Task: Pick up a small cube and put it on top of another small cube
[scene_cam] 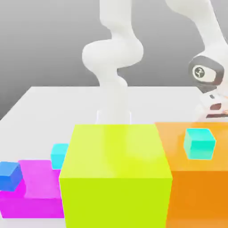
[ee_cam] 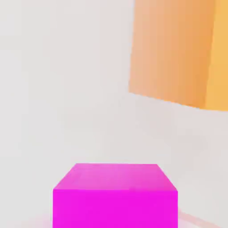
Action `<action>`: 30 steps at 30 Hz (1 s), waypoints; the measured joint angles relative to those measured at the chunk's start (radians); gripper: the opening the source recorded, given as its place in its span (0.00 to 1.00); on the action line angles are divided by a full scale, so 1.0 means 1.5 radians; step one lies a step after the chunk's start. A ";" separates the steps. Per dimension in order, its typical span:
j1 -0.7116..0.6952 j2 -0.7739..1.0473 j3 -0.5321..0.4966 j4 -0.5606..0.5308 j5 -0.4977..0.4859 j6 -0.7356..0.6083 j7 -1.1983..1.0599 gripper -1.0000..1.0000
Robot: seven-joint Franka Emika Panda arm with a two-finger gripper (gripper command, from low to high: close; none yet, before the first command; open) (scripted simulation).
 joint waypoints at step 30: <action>-0.487 -0.180 -0.226 0.061 -0.111 -0.102 0.316 0.00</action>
